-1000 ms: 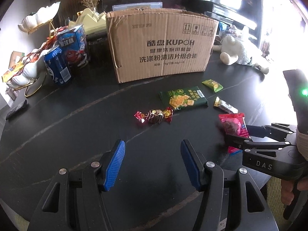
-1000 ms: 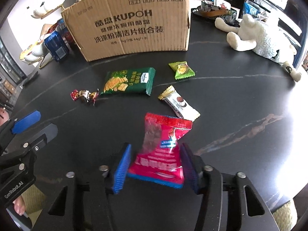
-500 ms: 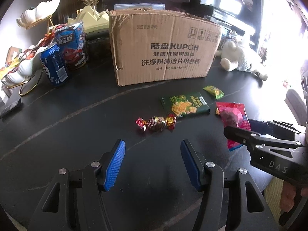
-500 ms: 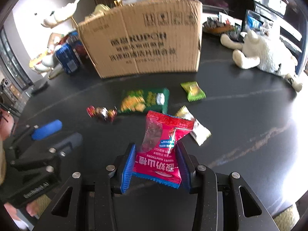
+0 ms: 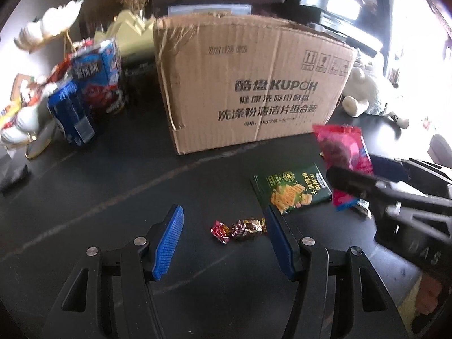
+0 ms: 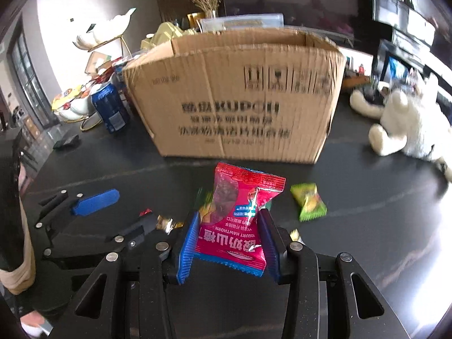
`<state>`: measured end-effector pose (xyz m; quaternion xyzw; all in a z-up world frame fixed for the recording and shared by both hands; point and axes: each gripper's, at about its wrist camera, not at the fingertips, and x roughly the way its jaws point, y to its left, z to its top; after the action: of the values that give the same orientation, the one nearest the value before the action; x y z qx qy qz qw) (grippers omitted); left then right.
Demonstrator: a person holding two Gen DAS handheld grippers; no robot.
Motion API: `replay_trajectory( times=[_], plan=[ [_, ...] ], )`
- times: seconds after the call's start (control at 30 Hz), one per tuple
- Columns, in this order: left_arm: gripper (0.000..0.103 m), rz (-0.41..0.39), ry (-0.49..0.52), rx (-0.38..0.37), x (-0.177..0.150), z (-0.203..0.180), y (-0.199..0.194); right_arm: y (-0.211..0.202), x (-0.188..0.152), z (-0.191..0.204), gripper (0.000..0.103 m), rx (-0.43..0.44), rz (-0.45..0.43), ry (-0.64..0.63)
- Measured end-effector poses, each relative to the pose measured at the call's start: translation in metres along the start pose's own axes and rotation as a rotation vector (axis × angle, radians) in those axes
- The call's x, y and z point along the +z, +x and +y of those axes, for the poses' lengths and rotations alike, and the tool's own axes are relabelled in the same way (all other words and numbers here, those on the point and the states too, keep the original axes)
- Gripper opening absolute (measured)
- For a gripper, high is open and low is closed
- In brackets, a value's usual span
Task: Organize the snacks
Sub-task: 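Grasp the gold-and-red wrapped chocolates with the left gripper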
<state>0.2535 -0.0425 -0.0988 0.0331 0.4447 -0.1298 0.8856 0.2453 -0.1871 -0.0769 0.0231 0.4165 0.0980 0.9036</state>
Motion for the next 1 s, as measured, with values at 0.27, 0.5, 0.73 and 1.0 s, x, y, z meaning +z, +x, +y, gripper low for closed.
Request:
replay_trajectory(
  times=[0.27, 0.5, 0.73, 1.0],
  plan=[
    [0.059, -0.002, -0.009, -0.035, -0.007, -0.009, 0.008, 0.008, -0.006, -0.014, 0.043, 0.027, -0.009, 0.030],
    [0.055, -0.004, -0.032, -0.053, -0.009, -0.010, 0.017, 0.013, -0.013, -0.021, 0.043, 0.021, -0.010, 0.057],
    [0.038, -0.007, -0.054, -0.060, -0.013, -0.005, 0.024, 0.020, -0.018, -0.016, 0.043, 0.024, 0.000, 0.037],
    [0.038, -0.027, -0.005, -0.039, -0.017, -0.013, 0.027, 0.026, -0.022, -0.015, 0.043, 0.035, 0.019, 0.040]
  ],
)
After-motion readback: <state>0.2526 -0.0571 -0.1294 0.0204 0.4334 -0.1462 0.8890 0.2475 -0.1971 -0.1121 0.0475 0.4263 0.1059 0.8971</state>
